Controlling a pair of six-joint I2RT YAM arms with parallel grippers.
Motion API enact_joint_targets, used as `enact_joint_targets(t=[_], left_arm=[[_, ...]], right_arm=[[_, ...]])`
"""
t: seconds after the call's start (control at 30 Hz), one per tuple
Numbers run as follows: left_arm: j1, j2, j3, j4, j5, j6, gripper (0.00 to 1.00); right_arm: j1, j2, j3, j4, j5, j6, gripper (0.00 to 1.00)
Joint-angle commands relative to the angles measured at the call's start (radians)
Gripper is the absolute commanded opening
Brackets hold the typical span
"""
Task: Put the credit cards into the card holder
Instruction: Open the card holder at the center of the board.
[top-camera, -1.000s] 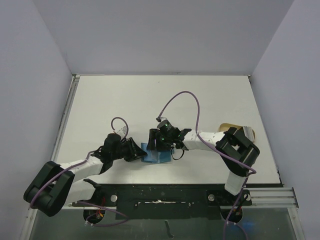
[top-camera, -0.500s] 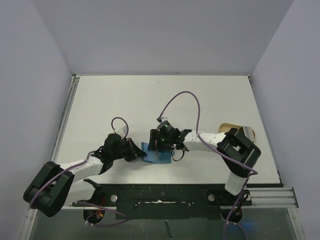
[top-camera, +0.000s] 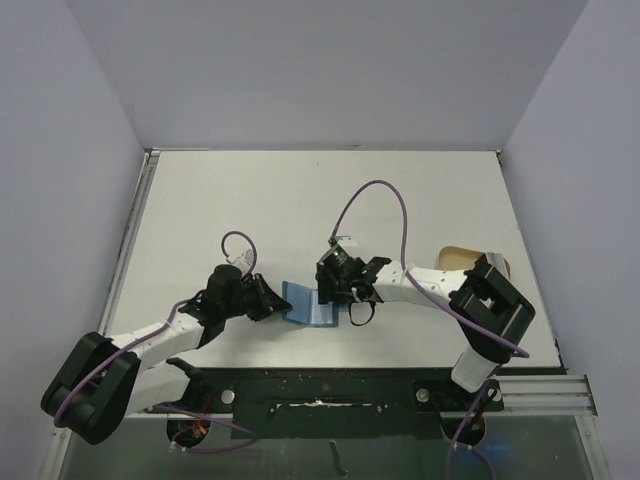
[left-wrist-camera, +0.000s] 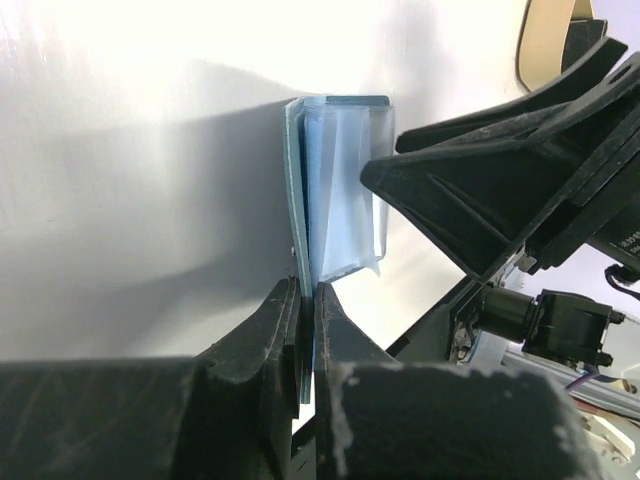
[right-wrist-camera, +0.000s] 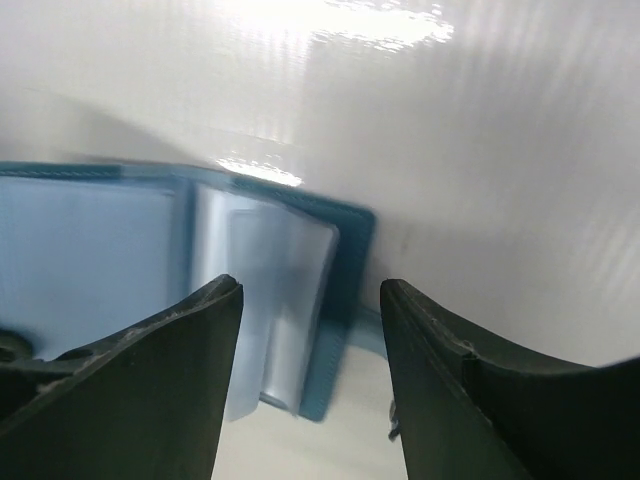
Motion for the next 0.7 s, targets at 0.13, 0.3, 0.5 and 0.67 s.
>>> enact_joint_targets(t=[0.13,0.3,0.5,0.67], left_arm=[[0.001,-0.045,0.128,-0.127,-0.072,0.083,0.00],[0.001,-0.046,0.154,-0.161,-0.072,0.097,0.00],[0.000,-0.047,0.154,-0.137,-0.054,0.094,0.00],[-0.001,-0.030,0.122,-0.038,-0.004,0.051,0.00]], right_arm=[[0.000,-0.135,0.048,-0.191,0.129,0.001,0.57],[0.020,-0.181,0.061,-0.139,0.086,-0.008,0.57],[0.039,-0.186,0.060,-0.023,0.015,-0.032,0.48],[0.040,-0.144,0.053,0.032,-0.031,-0.042,0.37]])
